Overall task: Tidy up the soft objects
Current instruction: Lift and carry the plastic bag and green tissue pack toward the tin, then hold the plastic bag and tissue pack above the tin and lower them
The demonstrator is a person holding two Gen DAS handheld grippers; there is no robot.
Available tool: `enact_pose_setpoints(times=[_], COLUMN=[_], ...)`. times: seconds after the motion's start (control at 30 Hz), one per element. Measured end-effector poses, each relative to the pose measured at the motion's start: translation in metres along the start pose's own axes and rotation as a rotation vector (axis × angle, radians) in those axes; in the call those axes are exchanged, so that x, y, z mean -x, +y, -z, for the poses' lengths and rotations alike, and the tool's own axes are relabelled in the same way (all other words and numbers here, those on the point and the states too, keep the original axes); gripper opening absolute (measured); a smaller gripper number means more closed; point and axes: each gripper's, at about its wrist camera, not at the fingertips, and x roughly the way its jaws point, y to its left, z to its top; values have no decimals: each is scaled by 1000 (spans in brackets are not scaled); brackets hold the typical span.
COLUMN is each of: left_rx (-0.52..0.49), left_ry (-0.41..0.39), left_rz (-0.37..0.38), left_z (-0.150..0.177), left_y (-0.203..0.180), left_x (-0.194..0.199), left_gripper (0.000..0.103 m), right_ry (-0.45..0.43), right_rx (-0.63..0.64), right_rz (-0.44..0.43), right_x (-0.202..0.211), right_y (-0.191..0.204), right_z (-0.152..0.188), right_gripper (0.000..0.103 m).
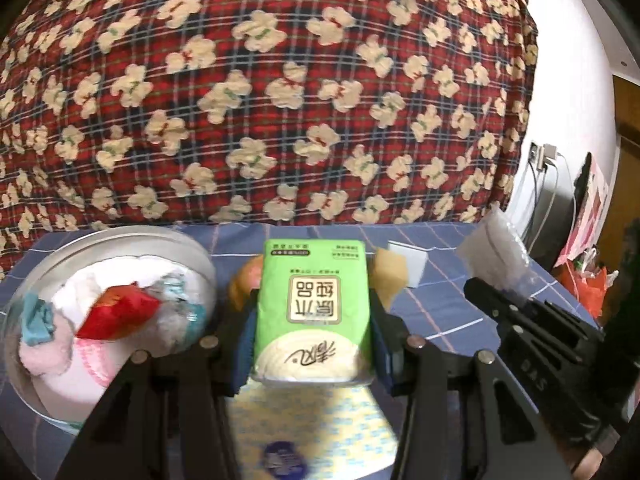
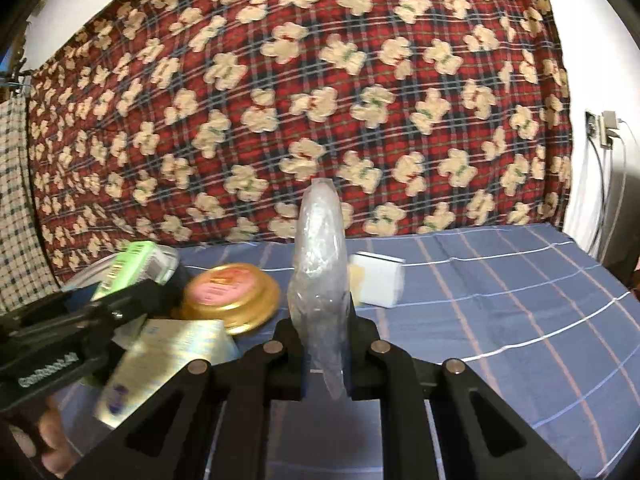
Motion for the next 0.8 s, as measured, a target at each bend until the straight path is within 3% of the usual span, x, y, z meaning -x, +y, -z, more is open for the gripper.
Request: enact_pose_setpoints(times=[0.63, 0.8], left_rx=[-13, 51], left_ry=[-53, -38], left_rz=[-218, -268], left_z=[-22, -23], left_y=[114, 151], left_x=[4, 1], left_gripper=[48, 48], right_ry=[-16, -6], right_rx=[13, 27], right_rz=[-153, -185], right_x=[-21, -31], right_y=[118, 146], right_z=[-17, -19], right_gripper=[13, 13])
